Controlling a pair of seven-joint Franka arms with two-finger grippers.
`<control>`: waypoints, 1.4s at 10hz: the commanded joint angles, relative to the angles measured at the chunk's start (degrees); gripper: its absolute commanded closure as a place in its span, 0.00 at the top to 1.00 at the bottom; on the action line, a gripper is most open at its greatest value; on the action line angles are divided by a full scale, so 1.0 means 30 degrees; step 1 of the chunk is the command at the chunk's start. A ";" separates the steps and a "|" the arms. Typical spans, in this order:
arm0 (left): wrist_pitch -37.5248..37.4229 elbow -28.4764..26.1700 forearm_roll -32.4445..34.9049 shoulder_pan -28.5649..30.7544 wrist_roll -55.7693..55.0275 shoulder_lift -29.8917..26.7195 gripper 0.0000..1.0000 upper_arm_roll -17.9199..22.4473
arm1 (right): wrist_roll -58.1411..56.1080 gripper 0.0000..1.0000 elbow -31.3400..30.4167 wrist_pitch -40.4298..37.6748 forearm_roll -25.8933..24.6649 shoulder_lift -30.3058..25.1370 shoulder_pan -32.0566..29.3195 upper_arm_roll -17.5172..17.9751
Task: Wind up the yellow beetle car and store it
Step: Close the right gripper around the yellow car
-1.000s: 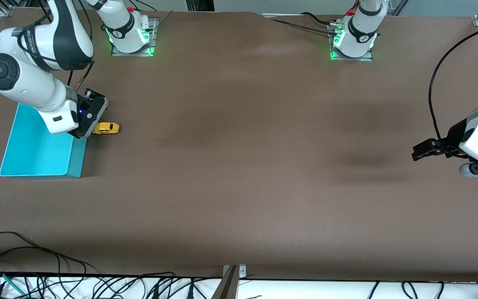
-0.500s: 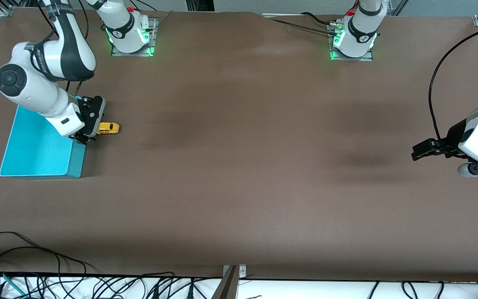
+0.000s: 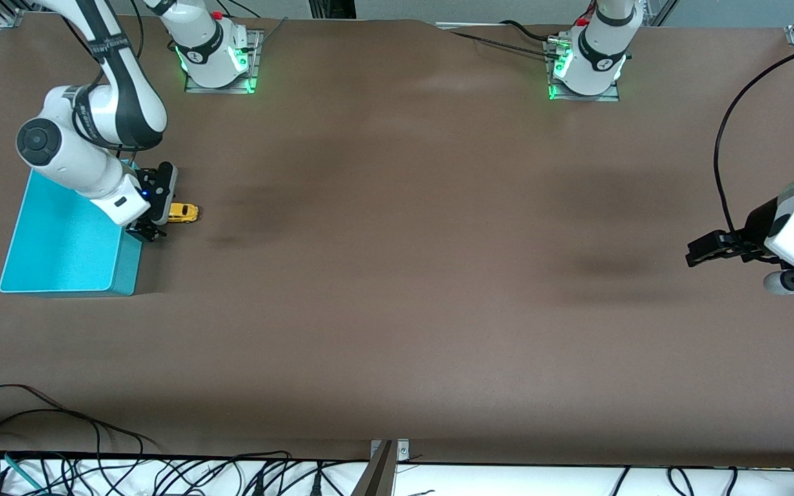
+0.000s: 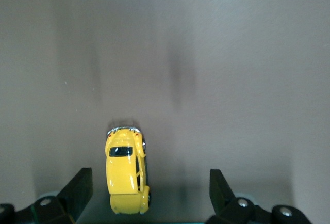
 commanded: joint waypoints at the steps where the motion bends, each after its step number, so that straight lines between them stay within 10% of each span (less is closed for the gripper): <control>1: -0.0356 0.0333 -0.0446 0.0149 0.1077 0.0073 1.00 0.0023 | -0.1802 1.00 -0.1128 0.1873 0.0286 0.0827 -0.0853 -0.0070; 6: -0.0356 0.0304 -0.0417 0.0119 0.1048 0.0102 1.00 0.0023 | -0.2333 1.00 -0.2216 0.2319 0.0490 0.1414 -0.1353 -0.0479; 8: -0.0356 0.0303 -0.0417 0.0119 0.1048 0.0102 1.00 0.0023 | -0.2860 0.68 -0.2275 0.2349 0.0491 0.1387 -0.1411 -0.0481; 10: -0.0385 0.0303 -0.0417 0.0119 0.1019 0.0102 1.00 -0.0006 | -0.2979 0.13 -0.2363 0.2320 0.0491 0.1095 -0.1412 -0.0452; 14: -0.0414 0.0303 -0.0417 0.0090 0.1019 0.0102 1.00 -0.0006 | -0.2921 0.00 -0.2130 0.0016 0.0723 -0.1387 -0.1382 -0.0103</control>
